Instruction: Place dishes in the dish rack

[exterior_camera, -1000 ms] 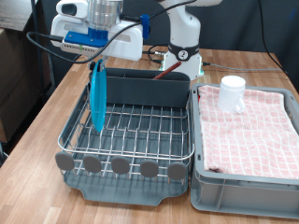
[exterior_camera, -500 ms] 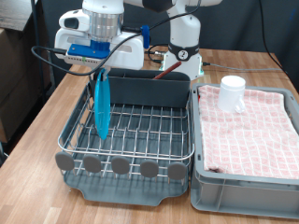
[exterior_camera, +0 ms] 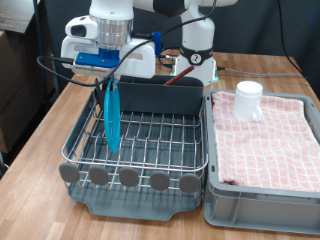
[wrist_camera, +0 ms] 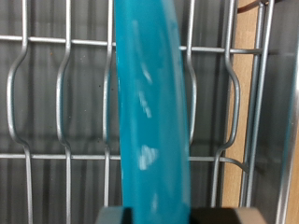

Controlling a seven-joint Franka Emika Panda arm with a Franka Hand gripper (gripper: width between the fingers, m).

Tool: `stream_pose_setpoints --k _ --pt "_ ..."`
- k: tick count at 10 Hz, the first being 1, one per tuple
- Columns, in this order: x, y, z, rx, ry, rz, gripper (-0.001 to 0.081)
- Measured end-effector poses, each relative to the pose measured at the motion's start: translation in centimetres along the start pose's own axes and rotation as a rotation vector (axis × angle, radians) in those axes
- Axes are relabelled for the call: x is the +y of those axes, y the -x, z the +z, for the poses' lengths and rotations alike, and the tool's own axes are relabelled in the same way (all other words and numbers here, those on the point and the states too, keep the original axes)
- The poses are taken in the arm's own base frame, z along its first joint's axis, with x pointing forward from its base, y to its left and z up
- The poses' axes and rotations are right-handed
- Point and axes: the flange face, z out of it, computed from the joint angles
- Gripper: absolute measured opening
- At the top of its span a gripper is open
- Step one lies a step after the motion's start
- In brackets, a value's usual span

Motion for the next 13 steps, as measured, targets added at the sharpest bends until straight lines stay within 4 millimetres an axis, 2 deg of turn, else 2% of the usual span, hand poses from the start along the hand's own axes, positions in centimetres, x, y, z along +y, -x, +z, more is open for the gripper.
stream_pose_setpoints --k 8,9,10,11,12,13 --pt "-0.5 0.5 1.0 -0.021 -0.020 0.011 0.0039" --pt "-0.7 0.6 1.0 -0.028 -0.023 0.010 0.0166" --pt "-0.8 0.7 1.1 -0.037 -0.025 0.009 0.0332" --pt "-1.0 0.9 1.1 -0.049 -0.027 0.009 0.0332" --pt "-1.2 1.0 1.1 -0.070 -0.034 0.014 0.0480" --pt "-1.3 1.1 1.0 -0.103 -0.053 0.025 0.0480"
